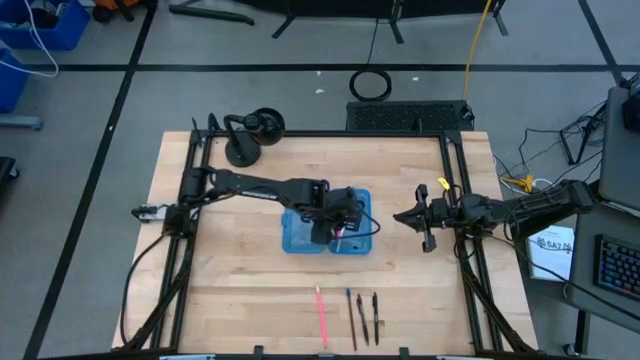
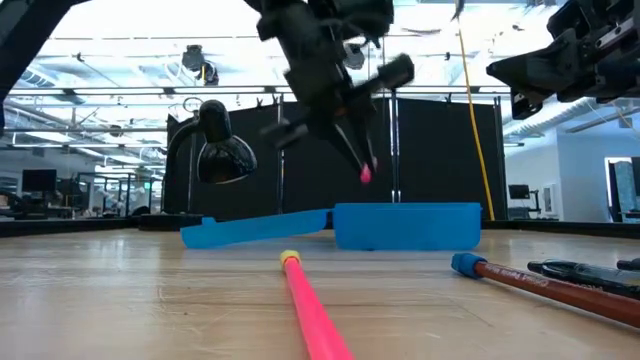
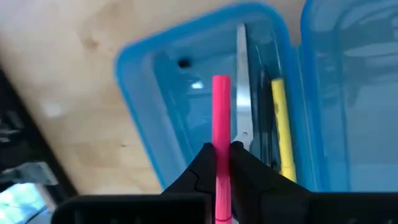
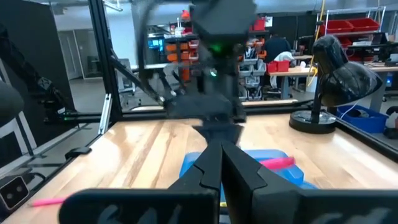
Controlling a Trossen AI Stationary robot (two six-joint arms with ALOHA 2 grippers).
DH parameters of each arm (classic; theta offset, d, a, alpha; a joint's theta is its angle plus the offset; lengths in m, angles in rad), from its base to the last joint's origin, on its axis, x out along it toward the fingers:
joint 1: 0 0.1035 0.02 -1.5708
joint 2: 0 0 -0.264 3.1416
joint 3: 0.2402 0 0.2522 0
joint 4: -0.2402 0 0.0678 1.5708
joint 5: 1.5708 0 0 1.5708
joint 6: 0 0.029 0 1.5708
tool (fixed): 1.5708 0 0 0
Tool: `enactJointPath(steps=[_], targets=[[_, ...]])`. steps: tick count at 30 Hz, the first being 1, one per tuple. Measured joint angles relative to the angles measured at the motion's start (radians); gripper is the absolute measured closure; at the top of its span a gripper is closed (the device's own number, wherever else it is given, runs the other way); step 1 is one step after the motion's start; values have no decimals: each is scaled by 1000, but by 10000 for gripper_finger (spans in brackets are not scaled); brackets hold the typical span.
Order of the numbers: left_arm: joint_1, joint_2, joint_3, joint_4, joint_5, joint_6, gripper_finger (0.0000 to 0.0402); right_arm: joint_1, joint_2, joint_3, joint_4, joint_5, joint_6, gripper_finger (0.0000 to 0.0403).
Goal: Pick & place school supplies into a supply box
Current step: Put the pink pen into the blue supply box, then put the right black pen into the blue supply box
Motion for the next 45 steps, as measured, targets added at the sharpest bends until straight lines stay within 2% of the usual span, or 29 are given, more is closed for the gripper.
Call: enactJointPath(steps=[10, 16, 19, 22, 27, 31, 38, 41, 45], targets=[[59, 97, 0, 38, 18, 31, 376, 0, 16, -1, -6, -1, 2, 403], [75, 121, 0, 35, 24, 30, 376, 0, 20, -2, -6, -1, 2, 403], [75, 124, 0, 34, 63, 29, 376, 0, 20, -2, -6, 0, 2, 403], [74, 127, 0, 30, 101, 14, 376, 0, 20, -2, -6, -1, 2, 403], [71, 127, 0, 47, 102, -44, 374, 0, 20, -2, -6, -1, -1, 403], [71, 127, 0, 70, 99, -137, 353, 0, 20, -3, -6, -1, -2, 403], [74, 127, 0, 62, 99, -161, 302, 0, 20, -3, -6, -1, -2, 403], [70, 127, 0, 67, 60, -151, 294, 0, 20, -3, -6, -1, -2, 403], [56, 84, -1, 52, -77, -143, 292, 0, 20, -3, -5, -1, -23, 403]])
